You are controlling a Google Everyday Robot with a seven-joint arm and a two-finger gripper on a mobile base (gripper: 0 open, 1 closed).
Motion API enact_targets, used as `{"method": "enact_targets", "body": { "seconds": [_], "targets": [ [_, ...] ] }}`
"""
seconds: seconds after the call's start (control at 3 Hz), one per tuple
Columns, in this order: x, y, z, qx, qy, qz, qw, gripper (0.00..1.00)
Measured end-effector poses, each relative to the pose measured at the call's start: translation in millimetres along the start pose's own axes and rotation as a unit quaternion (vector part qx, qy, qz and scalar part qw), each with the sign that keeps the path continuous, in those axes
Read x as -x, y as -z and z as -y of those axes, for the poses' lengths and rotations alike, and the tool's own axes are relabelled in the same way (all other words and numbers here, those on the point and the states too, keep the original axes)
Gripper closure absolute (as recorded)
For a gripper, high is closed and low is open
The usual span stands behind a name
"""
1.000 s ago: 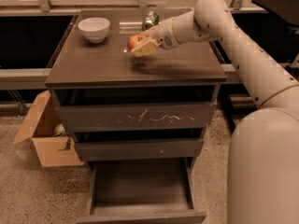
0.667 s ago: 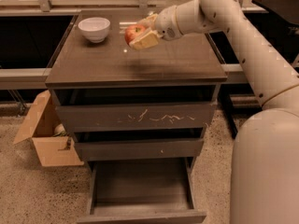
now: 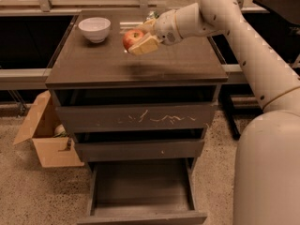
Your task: Place apple into bottom drawer
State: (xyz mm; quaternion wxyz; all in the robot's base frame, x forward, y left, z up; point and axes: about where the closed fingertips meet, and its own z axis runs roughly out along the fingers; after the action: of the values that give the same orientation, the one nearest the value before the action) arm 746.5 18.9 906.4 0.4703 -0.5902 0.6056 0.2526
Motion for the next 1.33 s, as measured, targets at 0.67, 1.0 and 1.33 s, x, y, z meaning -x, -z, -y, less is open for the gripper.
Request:
{"method": "enact_targets", "body": {
  "seconds": [0.67,1.0,1.33],
  "targets": [
    [24.6,31.1,-78.1,0.028,0.055,0.013,0.9980,1.00],
    [13.0,48.4,-127.3,0.032,0.043,0.011,0.9985,1.00],
    [-13.7,49.1,-165.5,0.056,0.023,0.003,0.9982,1.00]
  ]
}}
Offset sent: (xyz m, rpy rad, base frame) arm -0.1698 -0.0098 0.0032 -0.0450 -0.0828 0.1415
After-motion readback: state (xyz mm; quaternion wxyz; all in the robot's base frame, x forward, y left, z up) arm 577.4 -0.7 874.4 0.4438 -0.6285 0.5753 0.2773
